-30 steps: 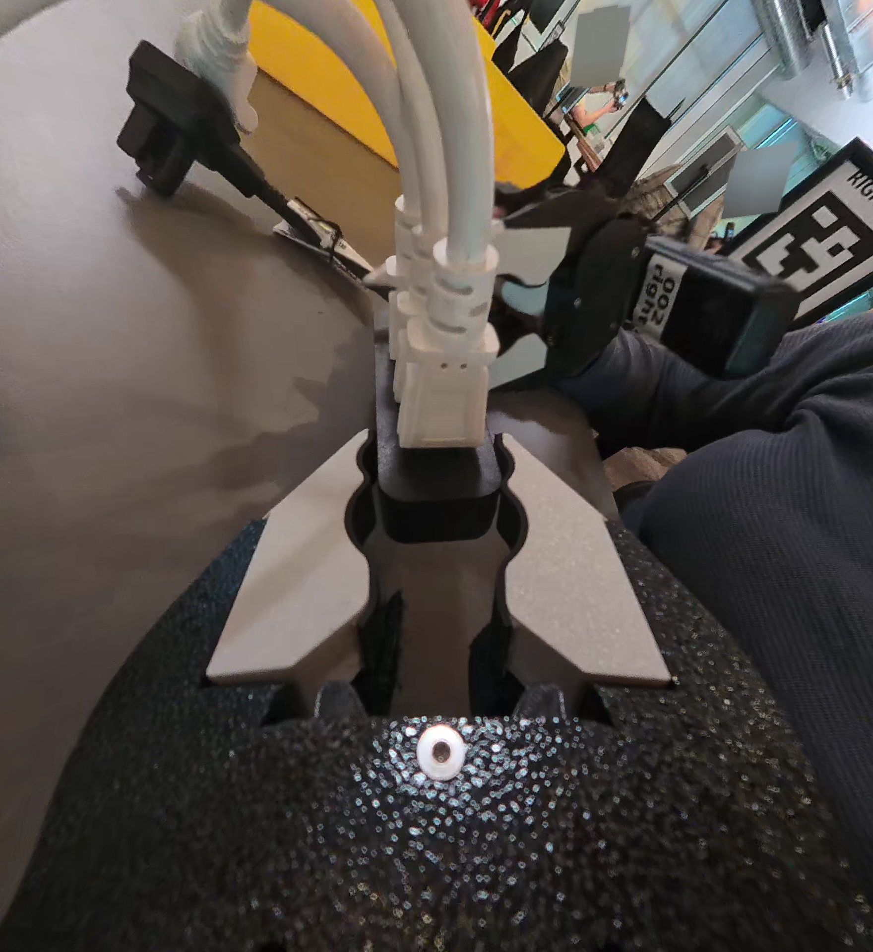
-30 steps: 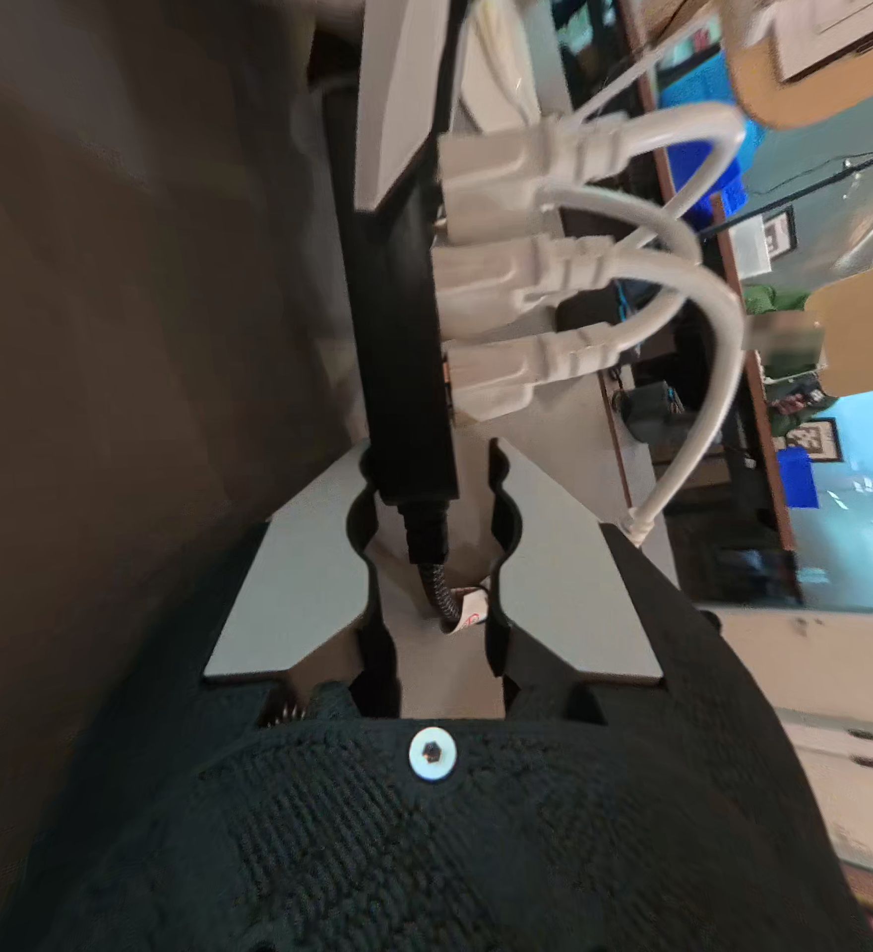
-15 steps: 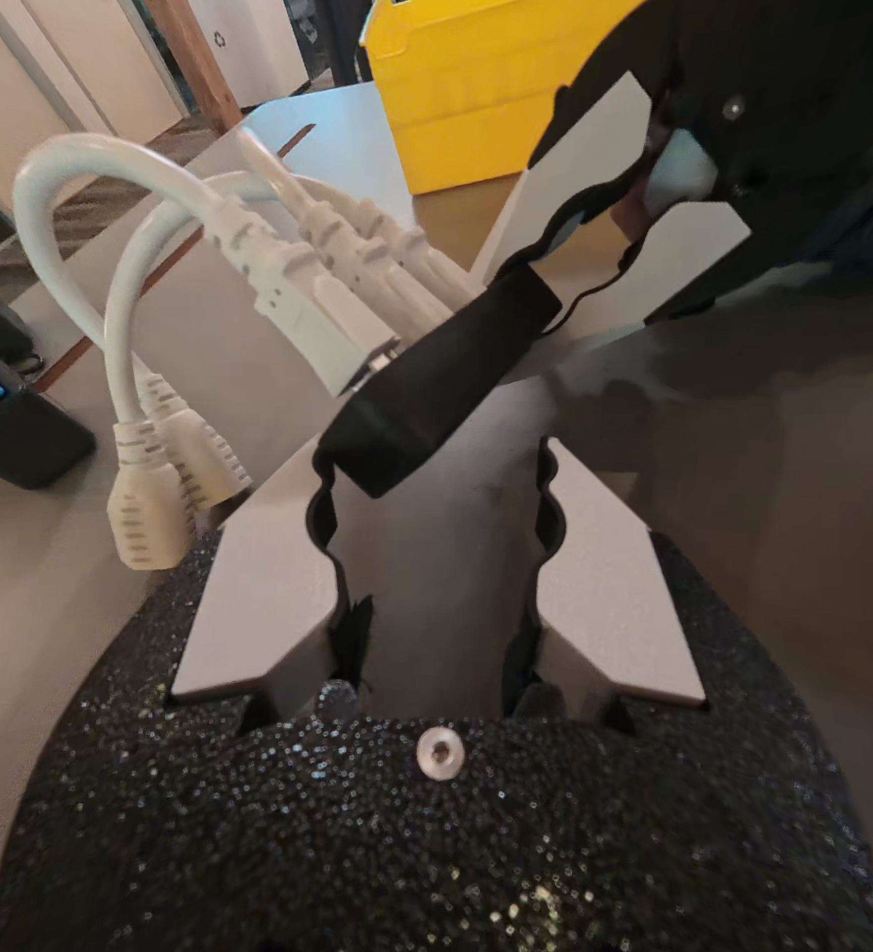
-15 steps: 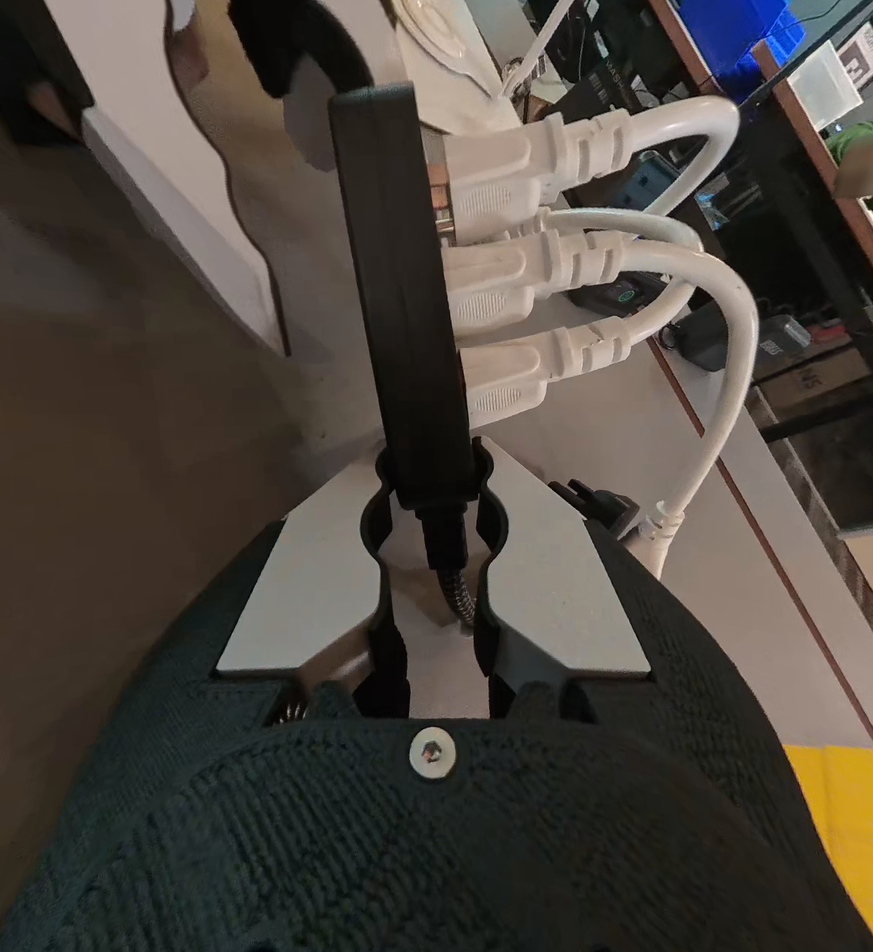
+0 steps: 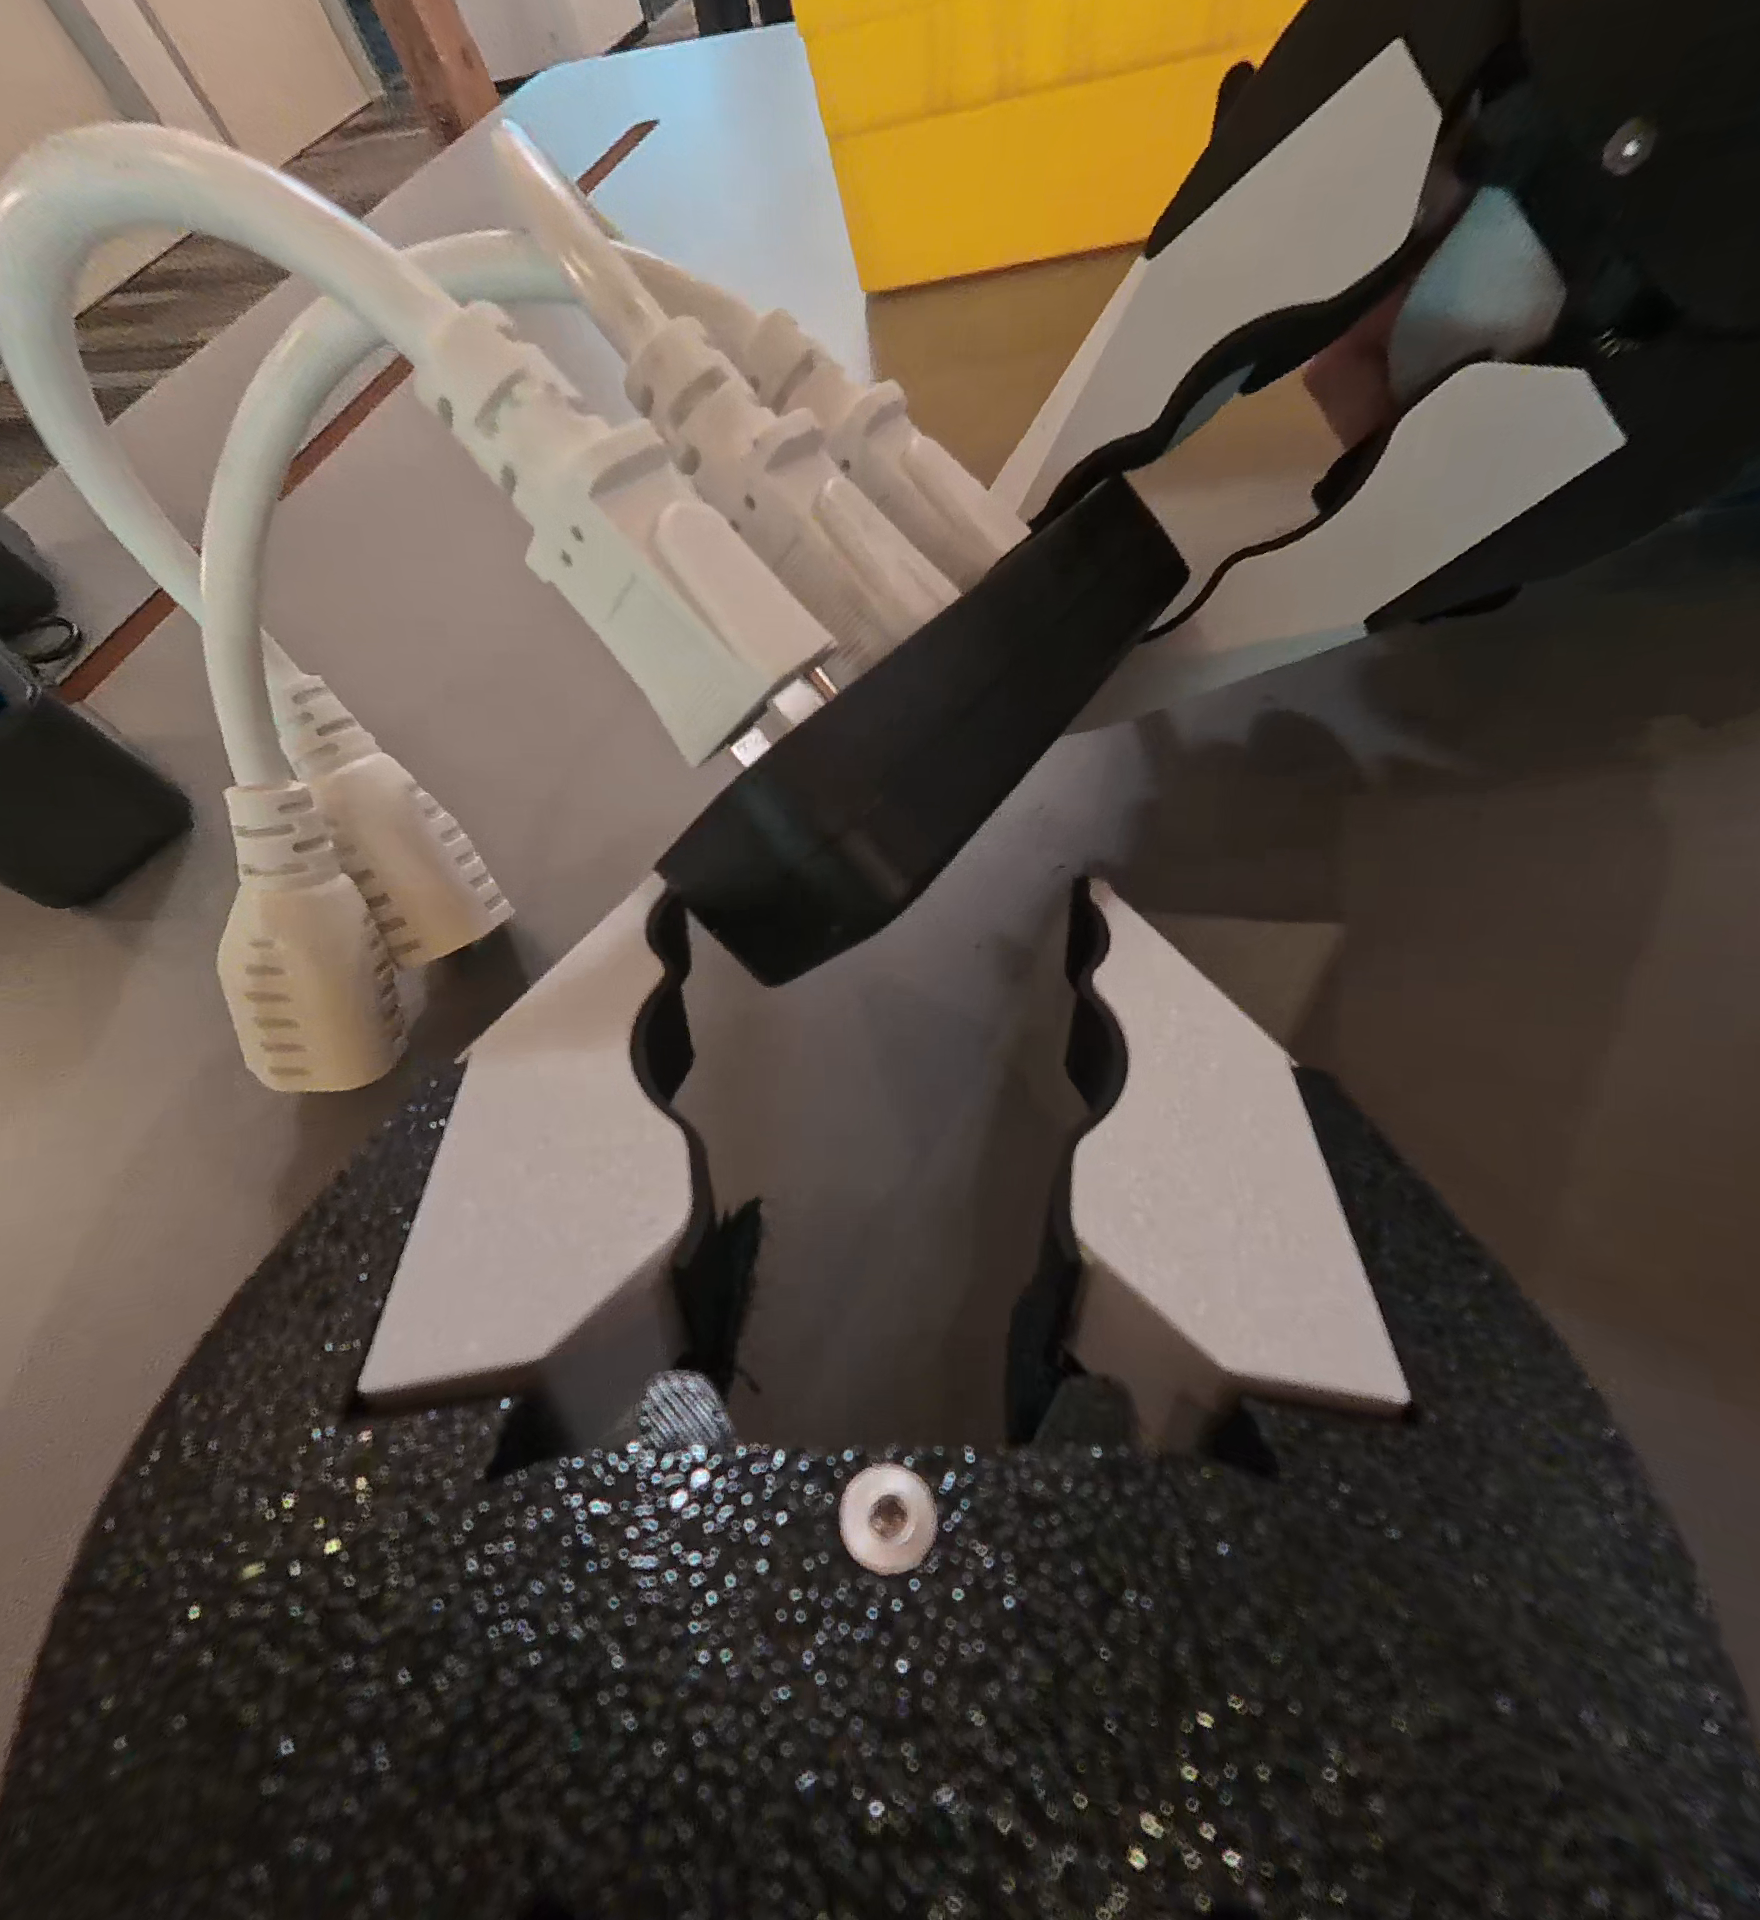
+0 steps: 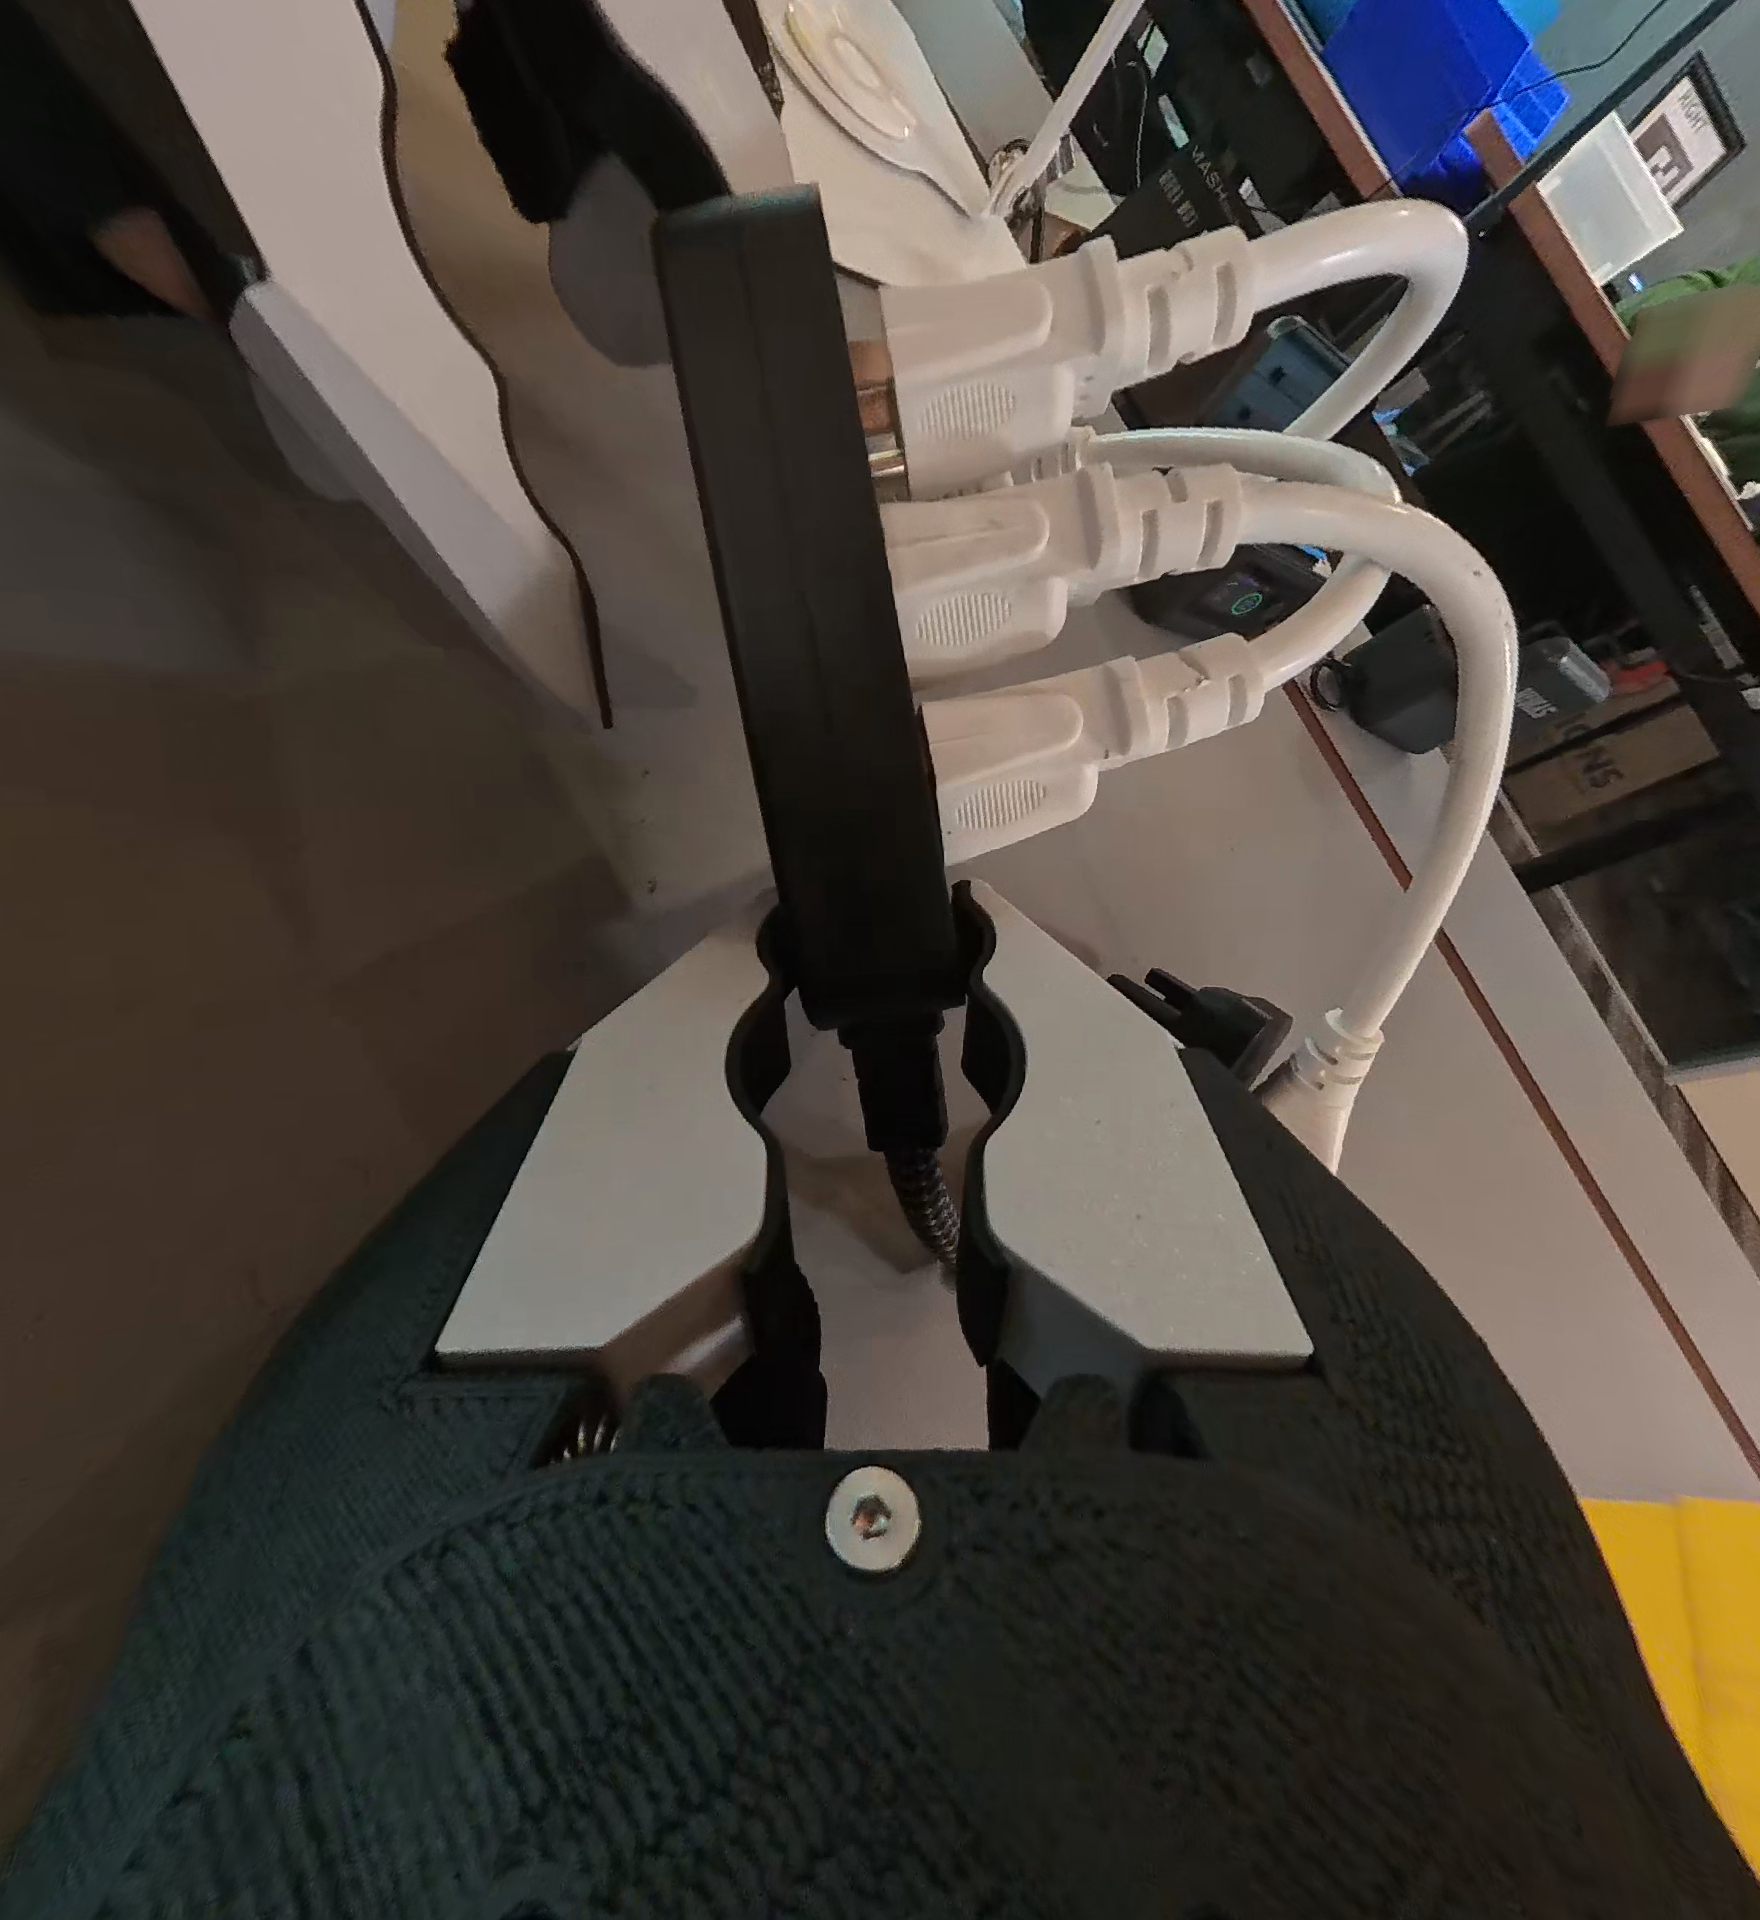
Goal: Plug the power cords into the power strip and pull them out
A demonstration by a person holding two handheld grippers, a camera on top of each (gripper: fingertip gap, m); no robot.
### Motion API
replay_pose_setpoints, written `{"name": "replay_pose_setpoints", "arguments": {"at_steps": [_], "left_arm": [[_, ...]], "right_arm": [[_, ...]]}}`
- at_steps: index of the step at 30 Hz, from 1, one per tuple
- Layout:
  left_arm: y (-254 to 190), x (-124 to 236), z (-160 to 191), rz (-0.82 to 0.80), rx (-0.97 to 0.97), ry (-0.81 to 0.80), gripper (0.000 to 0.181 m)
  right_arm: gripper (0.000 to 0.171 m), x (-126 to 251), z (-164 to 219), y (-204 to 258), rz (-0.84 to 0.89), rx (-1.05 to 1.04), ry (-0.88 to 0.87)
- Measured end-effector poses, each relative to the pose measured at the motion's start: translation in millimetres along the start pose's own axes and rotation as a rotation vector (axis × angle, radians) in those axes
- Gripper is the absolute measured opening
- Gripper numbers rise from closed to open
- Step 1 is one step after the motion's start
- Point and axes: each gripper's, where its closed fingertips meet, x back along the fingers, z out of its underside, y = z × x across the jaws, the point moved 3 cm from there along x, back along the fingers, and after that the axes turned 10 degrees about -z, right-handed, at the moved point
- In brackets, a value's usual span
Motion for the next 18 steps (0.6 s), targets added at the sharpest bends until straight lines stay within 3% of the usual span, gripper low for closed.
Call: {"name": "replay_pose_setpoints", "arguments": {"at_steps": [7,12,16,18], "left_arm": [[-1.5,-0.2,0.0,0.021,0.019,0.008,0.072],[-17.4,2.3,-11.7,0.275,0.348,0.005,0.085],[-22.6,0.2,-11.3,0.488,0.613,0.061,0.074],[-24.0,-0.6,-8.6,0.523,0.642,0.096,0.052]], "right_arm": [[0.027,-0.9,0.9,0.9,0.01,0.019,0.0],[0.027,-0.2,3.7,2.0,0.015,0.083,-0.01],[0.026,-0.6,6.9,11.7,-0.007,0.256,-0.017],[0.025,-2.5,9.0,18.3,-0.006,0.36,0.014]]}}
